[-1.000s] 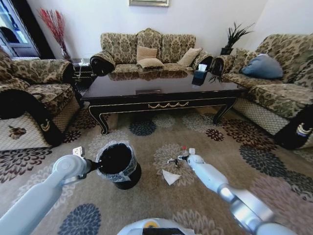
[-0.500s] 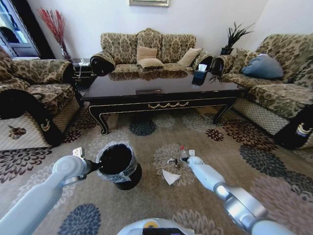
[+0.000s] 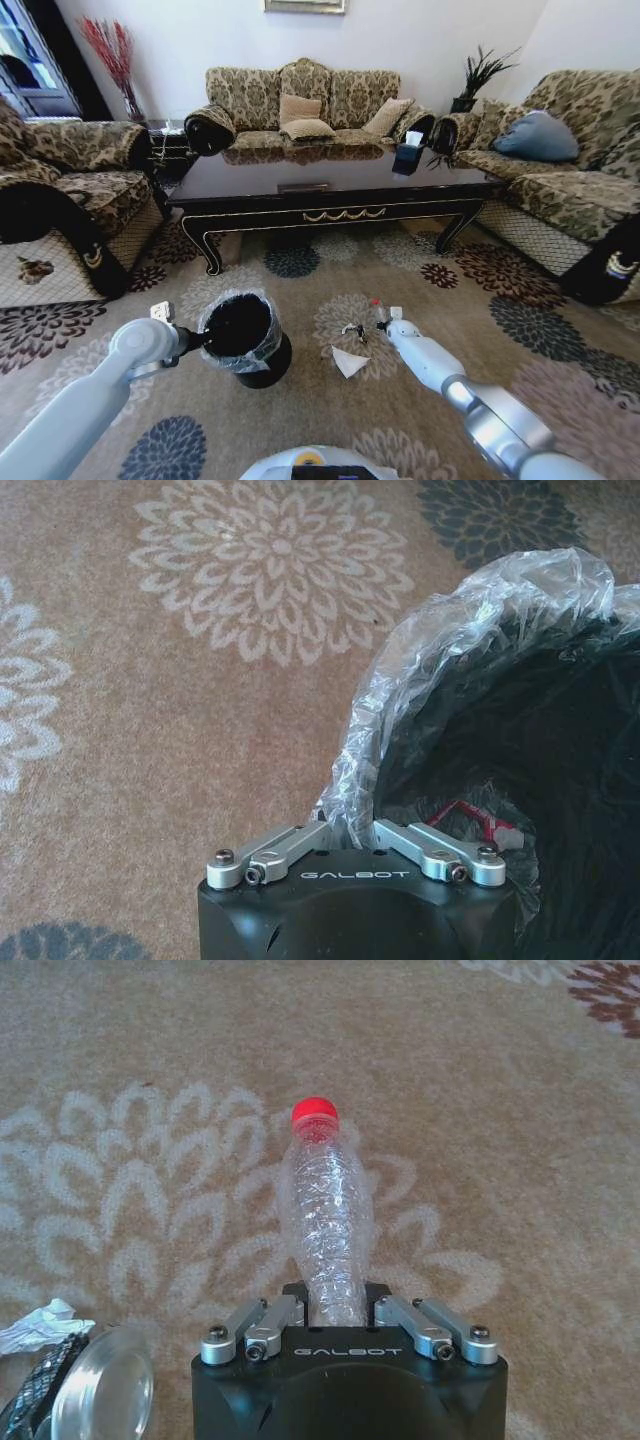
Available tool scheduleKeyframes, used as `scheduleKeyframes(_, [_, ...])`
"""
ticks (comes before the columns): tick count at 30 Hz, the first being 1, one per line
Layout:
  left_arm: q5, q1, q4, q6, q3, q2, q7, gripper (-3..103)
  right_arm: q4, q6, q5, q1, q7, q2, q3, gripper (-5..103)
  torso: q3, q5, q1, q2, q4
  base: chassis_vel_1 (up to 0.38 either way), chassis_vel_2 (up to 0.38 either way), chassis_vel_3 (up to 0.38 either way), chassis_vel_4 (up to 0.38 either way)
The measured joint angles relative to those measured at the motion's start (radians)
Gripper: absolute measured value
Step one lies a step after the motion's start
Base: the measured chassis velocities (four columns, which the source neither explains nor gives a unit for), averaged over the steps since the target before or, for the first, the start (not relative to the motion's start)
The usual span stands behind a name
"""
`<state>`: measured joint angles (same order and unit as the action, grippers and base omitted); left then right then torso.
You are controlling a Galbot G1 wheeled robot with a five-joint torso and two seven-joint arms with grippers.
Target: Move to the front of the table and pick up the trash from the floor, then place it into the trash bin.
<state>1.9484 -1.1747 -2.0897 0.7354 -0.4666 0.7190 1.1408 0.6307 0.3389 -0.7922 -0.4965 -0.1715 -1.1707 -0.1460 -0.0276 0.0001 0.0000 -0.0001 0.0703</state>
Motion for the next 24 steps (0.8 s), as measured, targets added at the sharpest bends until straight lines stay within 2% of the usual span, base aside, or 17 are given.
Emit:
scheduleKeyframes(5, [-0.001, -0.002, -0.006, 0.000, -0.001, 0.000, 0.000, 0, 0.079, 0.011, -0.030, -0.017, -0.024, 0.042, 0.013, 25, 0.000, 0.0004, 0.000, 0.000, -0.0001, 0.000, 0.000, 0.000, 0.000])
scheduleKeyframes(8, [-0.005, 0.020, 0.001, 0.000, 0.025, 0.005, -0.001, 0, 0.374, 0.047, -0.135, -0.084, -0.090, 0.159, 0.078, 25, 0.000, 0.0003, 0.000, 0.000, 0.0002, 0.000, 0.000, 0.000, 0.000])
scheduleKeyframes(9, [-0.005, 0.020, 0.001, 0.000, 0.025, 0.005, -0.001, 0, 0.374, 0.047, -0.135, -0.084, -0.090, 0.159, 0.078, 25, 0.000, 0.0003, 0.000, 0.000, 0.0002, 0.000, 0.000, 0.000, 0.000])
scheduleKeyframes(10, [-0.009, 0.042, 0.010, 0.000, 0.050, 0.011, -0.001, 0, 0.466, 0.052, -0.150, -0.106, -0.102, 0.189, 0.099, 25, 0.000, 0.0000, 0.000, 0.000, 0.0000, 0.000, 0.000, 0.000, 0.000])
scheduleKeyframes(13, [-0.024, 0.144, 0.054, 0.000, 0.168, 0.045, -0.001, 0, 0.754, 0.049, -0.171, -0.205, -0.151, 0.272, 0.177, 25, 0.000, -0.0005, 0.000, 0.000, -0.0003, 0.000, 0.000, 0.000, 0.000])
scheduleKeyframes(14, [-0.028, 0.178, 0.068, 0.000, 0.208, 0.056, -0.001, 0, 0.813, 0.046, -0.177, -0.241, -0.167, 0.287, 0.204, 25, 0.000, -0.0001, 0.000, 0.000, -0.0007, 0.000, 0.000, 0.000, 0.000])
scheduleKeyframes(15, [-0.028, 0.178, 0.068, 0.000, 0.208, 0.056, -0.001, 0, 0.813, 0.046, -0.177, -0.241, -0.167, 0.287, 0.204, 25, 0.000, -0.0001, 0.000, 0.000, -0.0007, 0.000, 0.000, 0.000, 0.000])
scheduleKeyframes(17, [-0.038, 0.283, 0.109, 0.000, 0.322, 0.089, -0.001, 0, 0.983, 0.046, -0.204, -0.358, -0.196, 0.322, 0.285, 25, 0.000, 0.0002, 0.000, 0.000, 0.0002, 0.000, 0.000, 0.000, 0.000])
scheduleKeyframes(20, [-0.044, 0.453, 0.186, 0.000, 0.471, 0.149, 0.004, 0, 1.175, 0.046, -0.210, -0.505, -0.199, 0.365, 0.408, 25, 0.000, 0.0001, 0.000, 0.000, 0.0007, 0.000, 0.000, 0.000, 0.000])
scheduleKeyframes(21, [-0.044, 0.453, 0.186, 0.000, 0.471, 0.149, 0.004, 0, 1.175, 0.046, -0.210, -0.505, -0.199, 0.365, 0.408, 25, 0.000, 0.0001, 0.000, 0.000, 0.0007, 0.000, 0.000, 0.000, 0.000])
scheduleKeyframes(24, [-0.044, 0.617, 0.287, 0.000, 0.623, 0.238, 0.013, 0, 1.316, 0.027, -0.190, -0.662, -0.172, 0.396, 0.542, 25, 0.000, 0.0003, 0.000, 0.000, 0.0001, 0.000, 0.000, 0.000, 0.000])
